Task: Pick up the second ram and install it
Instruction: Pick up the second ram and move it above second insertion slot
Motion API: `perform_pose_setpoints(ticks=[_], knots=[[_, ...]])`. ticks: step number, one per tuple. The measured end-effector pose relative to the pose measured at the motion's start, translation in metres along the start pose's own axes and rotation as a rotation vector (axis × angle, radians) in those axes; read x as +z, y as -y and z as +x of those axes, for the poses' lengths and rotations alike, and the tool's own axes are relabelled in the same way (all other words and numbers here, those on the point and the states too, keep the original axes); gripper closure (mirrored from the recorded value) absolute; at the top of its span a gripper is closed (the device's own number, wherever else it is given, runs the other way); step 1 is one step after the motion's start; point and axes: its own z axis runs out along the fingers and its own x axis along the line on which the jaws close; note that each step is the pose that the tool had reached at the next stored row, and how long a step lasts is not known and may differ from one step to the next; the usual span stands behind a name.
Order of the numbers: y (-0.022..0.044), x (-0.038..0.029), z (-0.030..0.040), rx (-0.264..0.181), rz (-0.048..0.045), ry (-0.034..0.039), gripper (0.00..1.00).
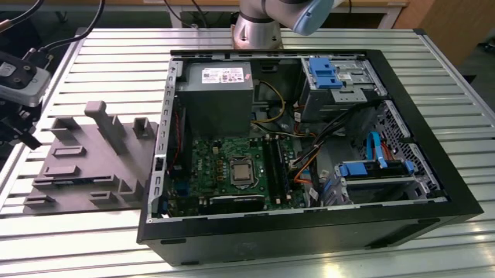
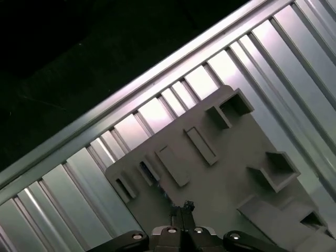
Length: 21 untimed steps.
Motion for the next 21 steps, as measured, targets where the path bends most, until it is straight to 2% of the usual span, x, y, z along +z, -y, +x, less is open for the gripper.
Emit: perform_pose_setpoints(ticks=[11,21], knots=[[0.0001,0.0016,0.0000,-0.195,-0.0047,-0.0085,0.89],[0.0002,0.0025,0.0001,-0.354,-0.0085,-0.0155,0.89]])
